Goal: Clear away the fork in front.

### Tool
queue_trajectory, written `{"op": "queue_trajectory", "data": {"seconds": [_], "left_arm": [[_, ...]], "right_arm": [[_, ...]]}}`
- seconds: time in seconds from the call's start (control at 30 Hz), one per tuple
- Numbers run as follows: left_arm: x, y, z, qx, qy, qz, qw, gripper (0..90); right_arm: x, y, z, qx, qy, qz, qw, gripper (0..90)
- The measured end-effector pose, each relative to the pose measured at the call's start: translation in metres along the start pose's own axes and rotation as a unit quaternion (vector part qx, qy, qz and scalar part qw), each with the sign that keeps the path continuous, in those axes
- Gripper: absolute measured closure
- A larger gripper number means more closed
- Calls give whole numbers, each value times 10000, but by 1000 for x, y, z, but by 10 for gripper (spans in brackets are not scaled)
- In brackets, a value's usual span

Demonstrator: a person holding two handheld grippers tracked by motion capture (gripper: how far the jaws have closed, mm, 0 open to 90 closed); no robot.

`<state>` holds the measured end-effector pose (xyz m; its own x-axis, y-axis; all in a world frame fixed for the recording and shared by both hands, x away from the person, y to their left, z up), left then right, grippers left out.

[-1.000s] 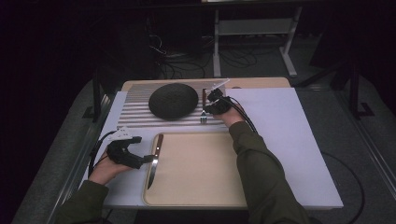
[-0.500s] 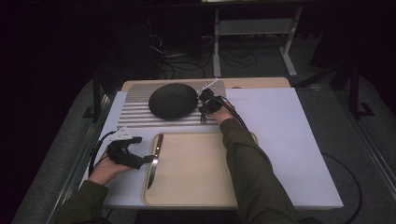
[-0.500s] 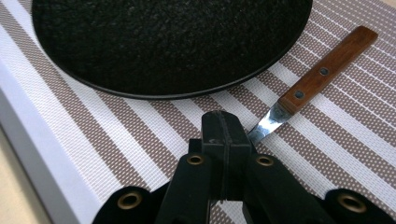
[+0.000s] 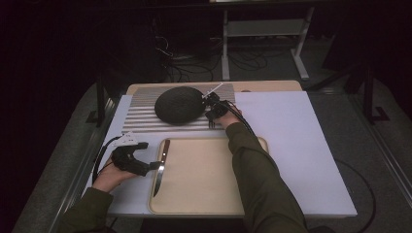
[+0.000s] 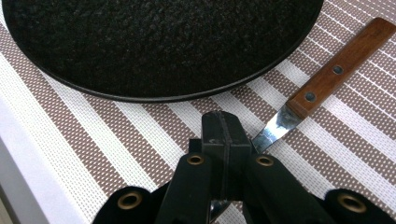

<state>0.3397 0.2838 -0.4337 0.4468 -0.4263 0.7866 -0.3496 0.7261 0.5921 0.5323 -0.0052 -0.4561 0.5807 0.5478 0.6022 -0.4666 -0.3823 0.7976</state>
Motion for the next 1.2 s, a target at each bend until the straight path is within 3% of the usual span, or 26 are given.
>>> {"op": "queue_trajectory", "data": {"seconds": [0.67, 1.2], "left_arm": [[0, 0, 0, -9, -5, -5, 10000, 0], [-1, 0, -1, 16, 6, -22, 10000, 0]], "right_arm": [[-7, 7, 8, -190, 167, -321, 9992, 888], [-24, 20, 33, -439, 11, -541, 9976, 888]]}}
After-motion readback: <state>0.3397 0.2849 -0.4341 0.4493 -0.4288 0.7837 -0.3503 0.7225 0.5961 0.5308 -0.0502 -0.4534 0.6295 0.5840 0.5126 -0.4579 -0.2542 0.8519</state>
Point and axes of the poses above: each handheld gripper's, and its own axes: y roughly backward along the jaws, x roughly out of its top, z roughly to its right, the point moved 2 cm from there along -y, roughly forward along the jaws, and after that the axes turned 5 degrees about -x, right-handed, at the moved point
